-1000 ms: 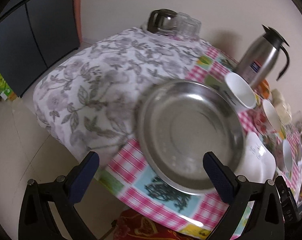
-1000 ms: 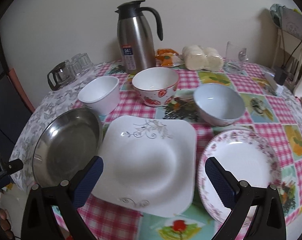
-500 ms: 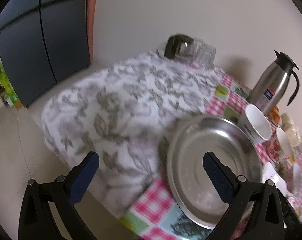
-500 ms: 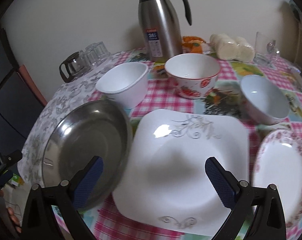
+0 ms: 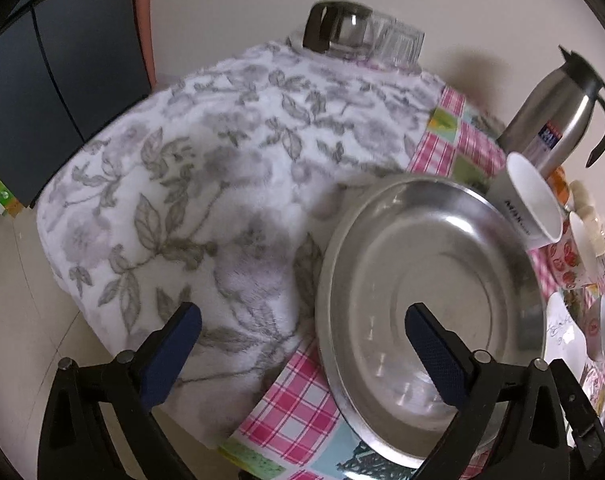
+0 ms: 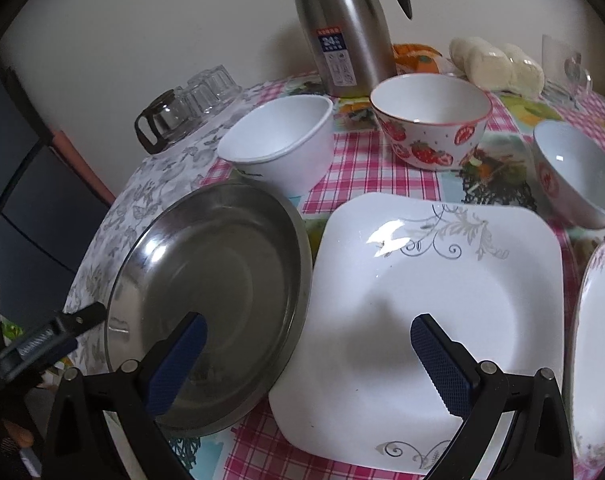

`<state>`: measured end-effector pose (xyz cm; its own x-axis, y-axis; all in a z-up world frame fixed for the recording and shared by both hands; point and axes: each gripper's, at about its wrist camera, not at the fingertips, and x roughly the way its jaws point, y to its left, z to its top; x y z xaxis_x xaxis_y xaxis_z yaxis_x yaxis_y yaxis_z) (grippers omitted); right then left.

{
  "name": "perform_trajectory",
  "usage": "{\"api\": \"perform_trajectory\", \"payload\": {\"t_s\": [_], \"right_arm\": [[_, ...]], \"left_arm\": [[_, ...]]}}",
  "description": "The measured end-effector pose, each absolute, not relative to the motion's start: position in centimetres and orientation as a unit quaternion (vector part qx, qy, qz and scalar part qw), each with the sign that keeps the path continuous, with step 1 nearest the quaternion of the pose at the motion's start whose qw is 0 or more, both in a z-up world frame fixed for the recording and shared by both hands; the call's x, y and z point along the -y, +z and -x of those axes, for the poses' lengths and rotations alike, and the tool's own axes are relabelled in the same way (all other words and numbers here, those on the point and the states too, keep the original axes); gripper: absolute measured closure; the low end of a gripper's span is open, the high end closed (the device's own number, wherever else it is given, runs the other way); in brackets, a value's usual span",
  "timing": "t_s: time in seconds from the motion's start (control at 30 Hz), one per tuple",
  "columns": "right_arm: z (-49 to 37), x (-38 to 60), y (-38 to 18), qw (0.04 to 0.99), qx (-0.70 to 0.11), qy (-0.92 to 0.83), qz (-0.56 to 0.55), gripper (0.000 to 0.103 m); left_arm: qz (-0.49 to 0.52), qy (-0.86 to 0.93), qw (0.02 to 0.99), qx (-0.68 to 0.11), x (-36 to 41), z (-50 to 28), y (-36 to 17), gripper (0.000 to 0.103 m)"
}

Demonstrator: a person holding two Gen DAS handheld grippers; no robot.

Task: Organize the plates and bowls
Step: 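Move the left tool to the stainless steel tray rim and close on it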

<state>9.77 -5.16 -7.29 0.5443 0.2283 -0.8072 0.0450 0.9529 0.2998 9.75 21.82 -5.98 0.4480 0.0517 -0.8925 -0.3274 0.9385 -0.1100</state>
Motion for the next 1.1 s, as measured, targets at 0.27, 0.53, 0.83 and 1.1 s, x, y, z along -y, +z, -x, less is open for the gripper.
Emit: {"api": "perform_trajectory", "payload": {"t_s": [0.27,0.53,0.83,1.1], "right_arm": [[-9.9,4.2,-7.1,0.872,-0.473,0.039,-0.12,0.0],[-9.8,3.3,-7.3,0.872,-0.478,0.035,-0.098,0.0],[-9.9,4.7,-7.7,0.866,-0.482,0.026,-0.129,0.009],[-9.9,4.6,-7.3,0.867,-0.476,0.043,-0.141,0.019]], "left_arm": [[0.141,0.102,0.819,-0.547,-20.9,-10.9,-8.3,0.026],[0.148,0.1,0.809,-0.56,-20.8,-11.1,-8.9,0.039],[0.141,0.101,0.809,-0.561,-20.5,-11.5,-8.9,0.038],[0.141,0.102,0.818,-0.548,-20.7,-11.5,-8.8,0.068]]}}
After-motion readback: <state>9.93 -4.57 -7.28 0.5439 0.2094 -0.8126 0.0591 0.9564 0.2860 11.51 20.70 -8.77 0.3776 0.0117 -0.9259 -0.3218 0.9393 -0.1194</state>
